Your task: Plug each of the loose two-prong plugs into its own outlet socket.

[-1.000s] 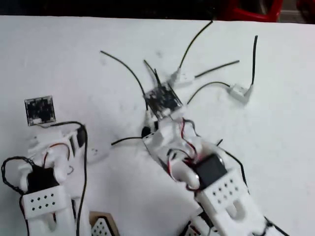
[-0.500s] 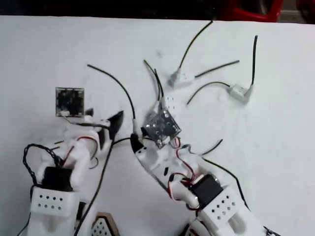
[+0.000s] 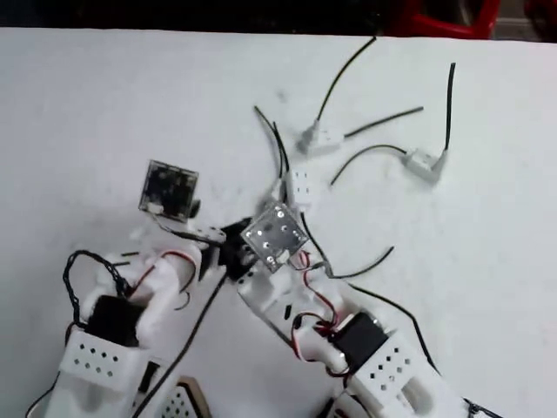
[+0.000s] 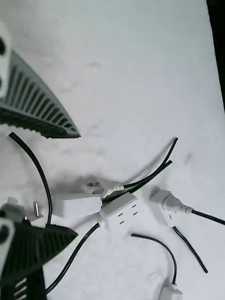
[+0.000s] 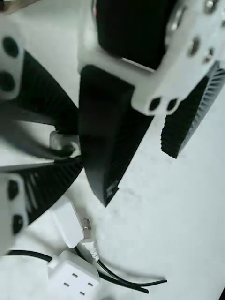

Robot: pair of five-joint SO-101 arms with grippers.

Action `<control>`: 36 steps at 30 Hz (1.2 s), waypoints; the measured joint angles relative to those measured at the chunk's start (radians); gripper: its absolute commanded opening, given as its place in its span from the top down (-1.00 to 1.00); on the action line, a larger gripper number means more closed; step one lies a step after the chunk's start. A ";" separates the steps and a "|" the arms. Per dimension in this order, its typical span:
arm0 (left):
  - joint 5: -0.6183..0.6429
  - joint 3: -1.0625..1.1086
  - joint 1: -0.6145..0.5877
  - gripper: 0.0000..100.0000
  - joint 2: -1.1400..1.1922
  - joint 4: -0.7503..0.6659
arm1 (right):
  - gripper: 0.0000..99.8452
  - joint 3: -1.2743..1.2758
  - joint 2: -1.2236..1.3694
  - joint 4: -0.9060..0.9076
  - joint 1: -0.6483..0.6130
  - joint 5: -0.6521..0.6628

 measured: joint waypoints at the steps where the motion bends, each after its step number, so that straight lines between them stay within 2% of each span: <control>1: -0.003 0.000 0.008 0.41 -0.009 0.003 | 0.97 0.000 0.000 0.000 0.000 0.000; 9: -0.003 0.051 0.025 0.41 -0.212 0.021 | 0.97 0.000 0.000 0.000 -0.002 0.000; 11: -0.003 0.066 0.025 0.41 -0.250 0.021 | 0.97 0.000 0.000 0.000 0.032 0.000; 17: -0.003 0.069 -0.006 0.41 -0.275 0.021 | 0.97 0.000 0.000 -0.071 0.236 -0.015; 23: -0.071 0.069 -0.051 0.41 -0.267 0.021 | 0.97 0.000 0.000 -0.172 0.470 -0.080; 30: -0.091 -0.032 -0.058 0.40 0.023 0.021 | 0.97 0.000 0.025 -0.267 0.652 -0.201; 36: -0.152 -0.222 -0.044 0.41 0.402 0.021 | 0.97 0.000 0.216 -0.419 0.732 -0.255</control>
